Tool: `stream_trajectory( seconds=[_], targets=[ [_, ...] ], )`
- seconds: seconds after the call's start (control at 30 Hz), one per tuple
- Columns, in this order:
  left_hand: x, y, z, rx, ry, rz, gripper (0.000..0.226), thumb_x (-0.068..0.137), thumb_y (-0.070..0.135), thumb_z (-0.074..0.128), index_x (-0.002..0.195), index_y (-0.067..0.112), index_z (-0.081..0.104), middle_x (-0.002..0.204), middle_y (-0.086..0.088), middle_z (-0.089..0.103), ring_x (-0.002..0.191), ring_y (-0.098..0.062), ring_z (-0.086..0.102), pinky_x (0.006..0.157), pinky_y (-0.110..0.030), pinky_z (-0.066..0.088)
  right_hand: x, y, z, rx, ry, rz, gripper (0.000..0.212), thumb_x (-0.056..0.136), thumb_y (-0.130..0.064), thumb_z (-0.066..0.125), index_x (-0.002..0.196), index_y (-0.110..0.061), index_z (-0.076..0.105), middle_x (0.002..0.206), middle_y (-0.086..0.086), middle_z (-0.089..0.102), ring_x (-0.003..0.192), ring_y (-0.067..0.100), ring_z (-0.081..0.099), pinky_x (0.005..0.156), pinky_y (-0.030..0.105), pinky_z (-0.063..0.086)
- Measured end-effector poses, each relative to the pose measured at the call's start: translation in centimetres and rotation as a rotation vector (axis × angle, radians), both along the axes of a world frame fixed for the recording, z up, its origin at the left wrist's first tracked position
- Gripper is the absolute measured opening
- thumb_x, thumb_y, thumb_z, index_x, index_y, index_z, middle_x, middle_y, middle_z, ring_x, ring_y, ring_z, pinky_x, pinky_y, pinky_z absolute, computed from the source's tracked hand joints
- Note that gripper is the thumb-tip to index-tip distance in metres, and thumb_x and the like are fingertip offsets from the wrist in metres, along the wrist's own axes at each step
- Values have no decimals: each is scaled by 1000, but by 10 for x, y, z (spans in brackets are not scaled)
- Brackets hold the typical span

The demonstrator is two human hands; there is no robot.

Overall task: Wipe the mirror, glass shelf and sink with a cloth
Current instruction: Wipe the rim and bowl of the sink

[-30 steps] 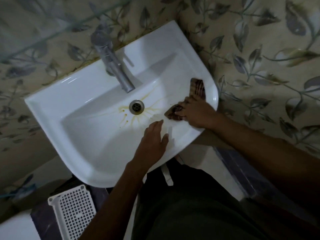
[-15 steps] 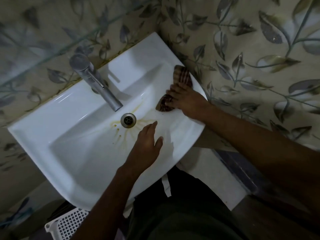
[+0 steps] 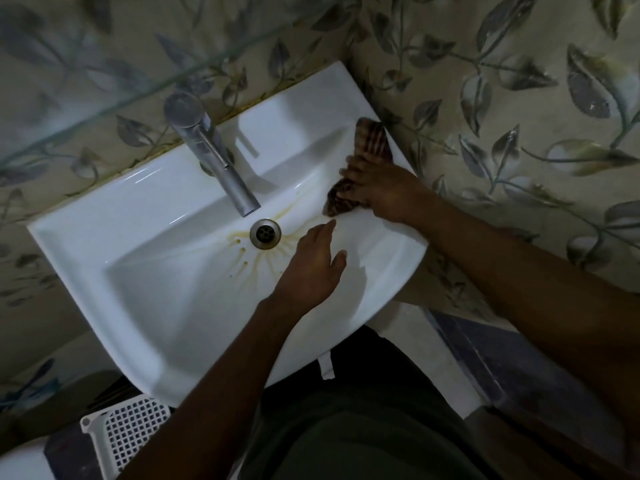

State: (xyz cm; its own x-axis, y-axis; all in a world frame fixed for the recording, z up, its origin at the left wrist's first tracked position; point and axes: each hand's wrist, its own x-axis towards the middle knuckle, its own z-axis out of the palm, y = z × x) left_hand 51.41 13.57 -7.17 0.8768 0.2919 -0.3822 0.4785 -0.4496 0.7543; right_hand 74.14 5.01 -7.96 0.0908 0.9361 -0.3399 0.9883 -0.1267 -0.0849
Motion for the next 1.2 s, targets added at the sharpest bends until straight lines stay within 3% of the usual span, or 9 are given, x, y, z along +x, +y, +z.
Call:
stream_trajectory(
  seconds=[0.1,0.3,0.4,0.53,0.6,0.77,0.93,1.07,1.2],
  targets=[
    [9,1,0,-2,5,32,63,101,33,50,155,13,25,155,-10,33,142,-24,31,113,-27,23,-7,-7,-2,102,41,-79,46,85,10,60,129,-4,64,140,27,53,137,48,40,119,55,15],
    [12,2,-7,-85,34,150,62,101,34,49,156,19,24,159,-3,29,146,-15,24,110,-19,14,-30,-52,-10,153,71,-40,50,68,12,71,116,-5,72,122,22,68,118,42,61,108,58,41],
    [16,1,-8,-79,28,173,62,101,35,49,156,19,25,159,-1,30,145,-15,26,110,-20,16,-19,-24,-11,267,12,-66,47,76,13,62,120,-4,70,127,21,66,124,42,58,112,56,36],
    [29,1,-6,-14,22,195,62,102,34,49,156,16,25,160,-3,30,146,-18,26,112,-22,17,-6,20,1,176,-46,-144,50,88,0,36,131,-3,61,141,19,55,141,38,40,122,52,20],
    [41,0,-4,11,1,187,63,101,32,50,156,13,25,160,-6,29,146,-20,25,114,-23,16,-7,18,2,209,-38,-168,54,86,-6,27,125,1,64,137,22,57,139,40,42,119,55,24],
    [67,5,-3,1,-35,194,61,99,25,54,153,14,28,158,-7,31,146,-23,26,117,-28,19,-23,-25,-2,373,29,-215,34,91,5,48,117,6,69,127,26,64,127,46,54,107,63,40],
    [71,13,-7,10,-4,211,65,100,29,52,156,16,24,160,-5,27,146,-22,23,113,-25,18,-6,5,-10,497,-4,-150,36,93,1,42,117,4,69,128,25,63,127,46,54,105,63,41],
    [69,21,-11,30,22,255,66,100,32,52,157,18,20,162,-3,24,147,-17,19,110,-22,13,4,32,-15,532,21,-193,28,87,9,62,113,6,70,129,26,63,127,47,53,105,64,42],
    [61,22,-11,-22,37,287,67,100,32,52,157,22,20,162,1,23,148,-13,18,111,-21,14,-12,-3,-25,575,-27,-212,28,87,6,62,115,4,68,126,23,65,124,41,58,105,58,45]
  ],
)
